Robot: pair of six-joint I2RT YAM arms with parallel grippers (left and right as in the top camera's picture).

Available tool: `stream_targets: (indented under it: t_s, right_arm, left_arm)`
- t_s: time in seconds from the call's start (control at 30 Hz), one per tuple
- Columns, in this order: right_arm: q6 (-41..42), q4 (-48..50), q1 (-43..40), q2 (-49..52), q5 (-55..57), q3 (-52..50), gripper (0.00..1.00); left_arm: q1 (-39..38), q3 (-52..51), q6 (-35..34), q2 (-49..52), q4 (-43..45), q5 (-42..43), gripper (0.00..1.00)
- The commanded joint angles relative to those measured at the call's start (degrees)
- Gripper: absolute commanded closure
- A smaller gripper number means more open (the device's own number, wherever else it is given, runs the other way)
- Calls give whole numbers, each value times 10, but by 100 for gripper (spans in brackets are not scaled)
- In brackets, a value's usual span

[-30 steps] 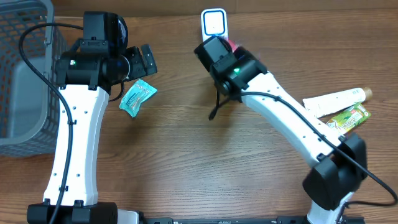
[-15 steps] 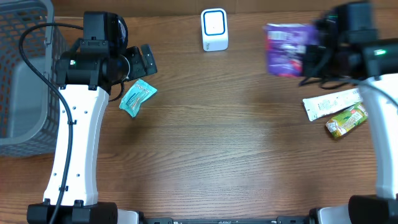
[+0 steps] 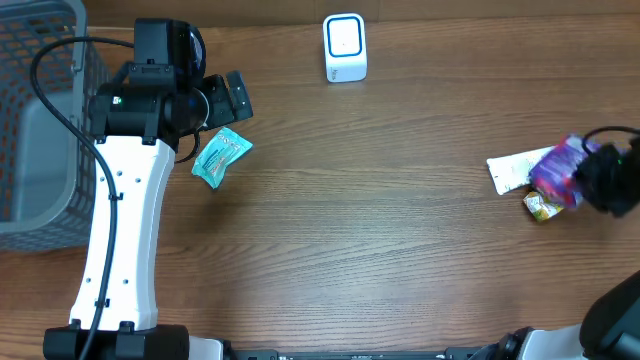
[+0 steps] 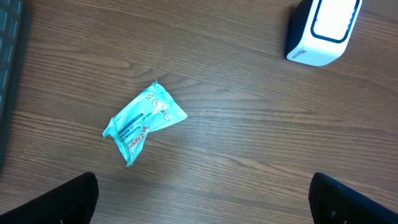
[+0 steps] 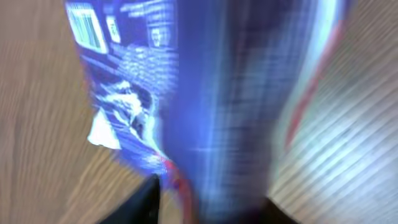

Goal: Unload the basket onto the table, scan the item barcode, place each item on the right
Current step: 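Carry the pack to the right side and drop it by the tube, then move the right gripper to the mint-green wipes pack and grasp it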

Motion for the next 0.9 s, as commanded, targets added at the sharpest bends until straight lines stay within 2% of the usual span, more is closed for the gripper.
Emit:
stream_targets:
  t_s: [0.0,0.07,0.17,0.33,0.4,0.73,0.87]
  right_arm:
    - [-38,1,-7,-8,-77,19,50]
    - [-56,-17,-3,-9,-104,45,37]
    - [-67,-61,15,-11,-106,102,25]
    - [-66,-108,76,-12,-150,188,10]
    - [-66,-97,111,-11,-171,193,0]
    - [-36,52,311,10,-210,185,0]
    - [6,134,395,41,-191,177,0]
  left_arm:
    - [0,6,11,3,0,2,0]
    - [0,6,11,3,0,2,0]
    - [0,6,11,3,0,2,0]
    - [0,6,11,3,0,2,0]
    - [0,6,11,3,0,2,0]
    - [0,6,11,3,0,2,0]
    - [0,6,12,3,64,-4,0]
